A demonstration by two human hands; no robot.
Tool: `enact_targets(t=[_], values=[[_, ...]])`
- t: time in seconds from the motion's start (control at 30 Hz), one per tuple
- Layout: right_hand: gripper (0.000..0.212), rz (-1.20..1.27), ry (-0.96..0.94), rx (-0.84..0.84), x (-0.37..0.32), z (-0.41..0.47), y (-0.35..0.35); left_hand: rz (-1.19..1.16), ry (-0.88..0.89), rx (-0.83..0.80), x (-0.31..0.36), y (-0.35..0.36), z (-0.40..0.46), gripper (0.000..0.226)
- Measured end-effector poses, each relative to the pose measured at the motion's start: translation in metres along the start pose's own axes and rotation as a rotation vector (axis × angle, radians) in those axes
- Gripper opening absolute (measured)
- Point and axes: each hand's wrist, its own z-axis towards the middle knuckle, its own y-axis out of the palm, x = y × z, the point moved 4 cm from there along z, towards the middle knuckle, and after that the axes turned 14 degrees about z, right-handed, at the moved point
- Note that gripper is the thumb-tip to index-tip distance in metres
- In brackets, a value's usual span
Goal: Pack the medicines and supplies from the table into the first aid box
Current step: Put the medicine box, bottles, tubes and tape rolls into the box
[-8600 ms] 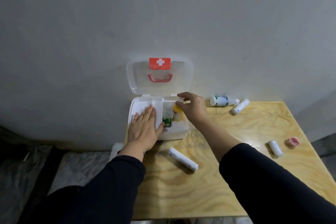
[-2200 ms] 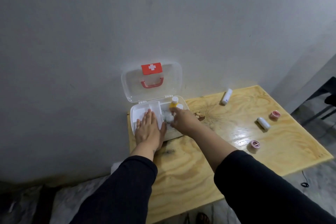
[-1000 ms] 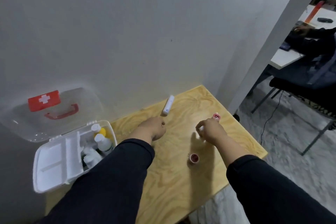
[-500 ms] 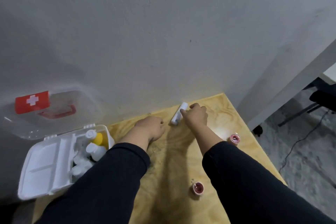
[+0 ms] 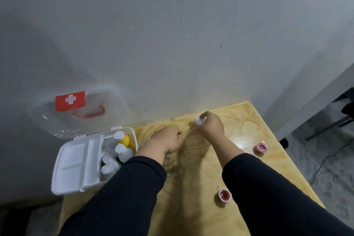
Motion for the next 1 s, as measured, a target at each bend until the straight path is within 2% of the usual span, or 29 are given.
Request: enact_targets(t=[0.13, 0.3, 0.57, 0.67, 0.83, 1.0], values=[[0.027, 0.113, -0.093, -0.035, -0.039, -0.033, -0.007, -0.025, 0.019, 0.083, -0.014, -0.019, -0.029, 0.038], [0.032, 0.069, -0.203, -0.05, -0.099, -0.082, 0.001, -0.057, -0.001, 0.196, -0.054, -0.044, -0.076, 0.041], [0.03, 0.0, -0.311, -0.138, -0.156, -0.157, 0.088, -0.142, -0.135, 0.237, -0.166, -0.024, -0.144, 0.041], [0.03, -0.026, -0.337, -0.165, -0.167, -0.174, 0.124, -0.04, -0.186, 0.258, -0.206, -0.001, -0.155, 0.057], [0.034, -0.059, -0.291, -0.17, -0.17, -0.188, 0.178, -0.053, -0.223, 0.264, -0.248, 0.032, -0.168, 0.104], [0.039, -0.143, -0.27, -0.141, -0.165, -0.19, 0.205, -0.188, -0.151, 0.305, -0.26, 0.044, -0.174, 0.116]])
